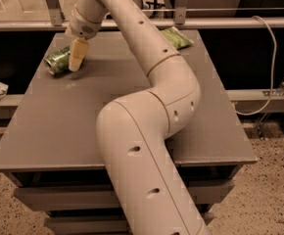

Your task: Pick green can

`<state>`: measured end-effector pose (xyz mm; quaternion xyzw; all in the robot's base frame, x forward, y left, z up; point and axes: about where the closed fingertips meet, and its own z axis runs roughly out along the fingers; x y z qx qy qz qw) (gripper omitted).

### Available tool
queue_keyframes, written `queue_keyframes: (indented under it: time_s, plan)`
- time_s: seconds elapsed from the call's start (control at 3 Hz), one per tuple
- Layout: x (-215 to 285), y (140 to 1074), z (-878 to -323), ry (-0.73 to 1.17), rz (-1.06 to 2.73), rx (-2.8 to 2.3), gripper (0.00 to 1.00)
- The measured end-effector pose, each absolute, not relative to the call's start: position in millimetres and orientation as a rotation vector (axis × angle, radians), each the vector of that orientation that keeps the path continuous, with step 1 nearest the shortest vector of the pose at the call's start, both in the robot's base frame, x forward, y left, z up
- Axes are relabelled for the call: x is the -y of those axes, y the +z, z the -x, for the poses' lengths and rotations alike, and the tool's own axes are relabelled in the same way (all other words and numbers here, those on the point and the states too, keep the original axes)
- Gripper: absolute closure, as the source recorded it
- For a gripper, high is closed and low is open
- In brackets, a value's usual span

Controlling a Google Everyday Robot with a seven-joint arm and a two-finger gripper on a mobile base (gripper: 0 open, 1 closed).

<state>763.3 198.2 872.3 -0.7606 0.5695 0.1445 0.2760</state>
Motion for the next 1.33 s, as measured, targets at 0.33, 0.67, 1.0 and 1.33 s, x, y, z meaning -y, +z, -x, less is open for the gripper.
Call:
queue_keyframes:
  time_s: [0.33,0.67,1.0,1.33]
  plan:
    - [-201.5,868.1,-761.2,0.344,2.095,-1.546,0.41]
    - [-200.1,865.3,-759.7,0.322,2.122,-1.562,0.64]
    - [-185.9,869.5,-756.3,0.295,2.138,-1.591,0.88]
    - [-161.5,892.0,-747.3,0.235,2.156,-1.608,1.00]
